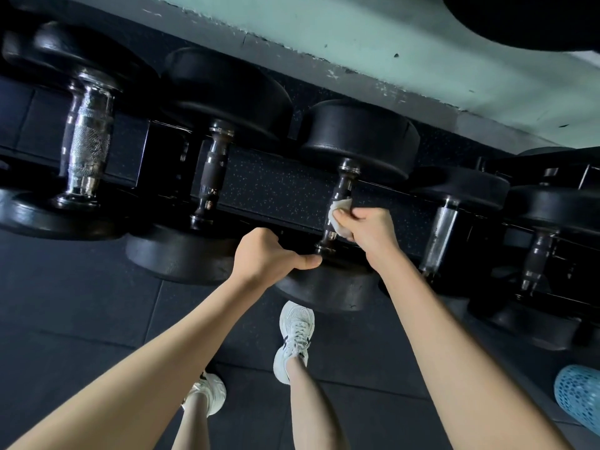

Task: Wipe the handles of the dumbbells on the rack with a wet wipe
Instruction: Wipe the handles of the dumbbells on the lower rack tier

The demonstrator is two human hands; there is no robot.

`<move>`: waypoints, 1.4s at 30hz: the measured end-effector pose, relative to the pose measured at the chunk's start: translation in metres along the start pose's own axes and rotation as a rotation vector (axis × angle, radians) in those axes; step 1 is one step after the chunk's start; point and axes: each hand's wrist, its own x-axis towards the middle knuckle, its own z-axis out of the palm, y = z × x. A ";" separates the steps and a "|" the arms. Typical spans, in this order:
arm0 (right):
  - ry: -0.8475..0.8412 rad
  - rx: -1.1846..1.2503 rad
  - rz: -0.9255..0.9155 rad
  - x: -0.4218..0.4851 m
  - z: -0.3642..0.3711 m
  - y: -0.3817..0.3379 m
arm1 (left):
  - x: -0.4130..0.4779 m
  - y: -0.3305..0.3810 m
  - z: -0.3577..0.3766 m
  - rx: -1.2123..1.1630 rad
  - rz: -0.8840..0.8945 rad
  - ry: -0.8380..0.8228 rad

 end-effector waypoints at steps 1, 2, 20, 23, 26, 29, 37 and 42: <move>-0.022 -0.040 0.011 -0.003 0.000 0.001 | 0.000 0.000 0.000 0.001 -0.004 -0.001; -0.047 -0.096 0.019 -0.004 0.000 0.003 | 0.000 -0.001 0.000 0.005 -0.003 0.000; -0.392 -0.051 0.143 0.003 -0.007 0.004 | 0.002 0.002 -0.002 0.043 -0.001 -0.012; -0.042 -0.425 0.152 -0.001 0.018 -0.002 | 0.004 0.001 -0.001 0.028 -0.030 -0.009; 0.009 -0.480 0.141 0.000 0.024 -0.009 | 0.004 0.001 -0.001 0.041 -0.063 -0.019; -0.180 -0.326 0.082 0.001 0.002 -0.002 | 0.003 -0.002 0.000 0.064 -0.059 -0.017; -0.249 0.029 0.081 -0.001 -0.014 0.013 | 0.000 -0.006 0.001 0.041 0.002 0.013; 0.116 0.445 0.156 0.022 -0.006 -0.025 | -0.004 -0.006 0.001 0.015 0.061 0.006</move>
